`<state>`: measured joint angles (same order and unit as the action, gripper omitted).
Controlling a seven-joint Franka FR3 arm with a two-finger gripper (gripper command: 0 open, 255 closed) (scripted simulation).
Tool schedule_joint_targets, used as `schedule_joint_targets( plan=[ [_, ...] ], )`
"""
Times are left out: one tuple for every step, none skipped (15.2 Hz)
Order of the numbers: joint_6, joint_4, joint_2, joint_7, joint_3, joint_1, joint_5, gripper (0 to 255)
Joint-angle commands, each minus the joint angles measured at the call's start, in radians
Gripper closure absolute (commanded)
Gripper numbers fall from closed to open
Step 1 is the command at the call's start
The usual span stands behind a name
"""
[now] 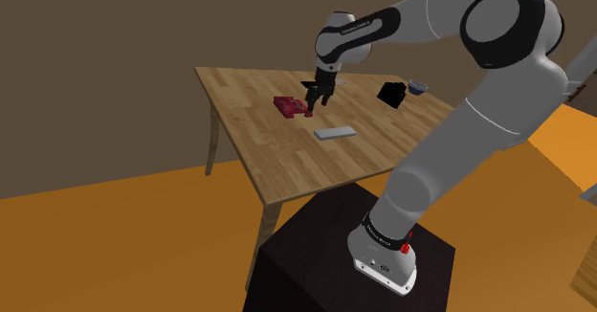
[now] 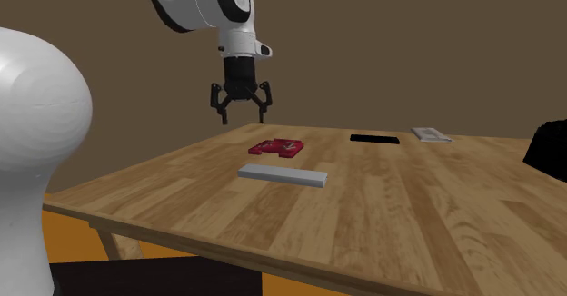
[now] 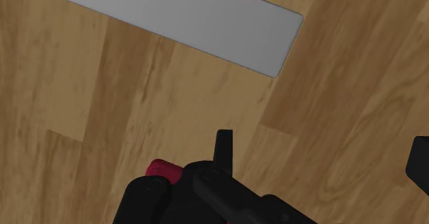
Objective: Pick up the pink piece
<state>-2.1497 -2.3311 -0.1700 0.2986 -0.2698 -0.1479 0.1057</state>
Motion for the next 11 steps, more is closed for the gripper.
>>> schedule_joint_targets(
  plan=[
    [-0.042, 0.041, 0.069, 0.032, -0.021, -0.007, -0.024, 0],
    [-0.061, 0.064, 0.105, 0.049, -0.029, -0.010, -0.040, 0],
    [-0.079, 0.088, 0.141, 0.067, -0.037, -0.015, -0.057, 0],
    [-0.095, 0.113, 0.178, 0.086, -0.044, -0.020, -0.075, 0],
    [-0.110, 0.140, 0.215, 0.104, -0.050, -0.025, -0.095, 0],
    [-0.123, 0.167, 0.252, 0.123, -0.054, -0.032, -0.115, 0],
    [-0.134, 0.197, 0.289, 0.142, -0.057, -0.040, -0.137, 0],
    [-0.145, 0.227, 0.326, 0.161, -0.059, -0.049, -0.158, 0],
    [-0.153, 0.259, 0.363, 0.179, -0.059, -0.060, -0.180, 0],
    [-0.160, 0.292, 0.400, 0.197, -0.059, -0.071, -0.202, 0],
    [-0.166, 0.326, 0.437, 0.214, -0.057, -0.083, -0.223, 0]
  ],
)
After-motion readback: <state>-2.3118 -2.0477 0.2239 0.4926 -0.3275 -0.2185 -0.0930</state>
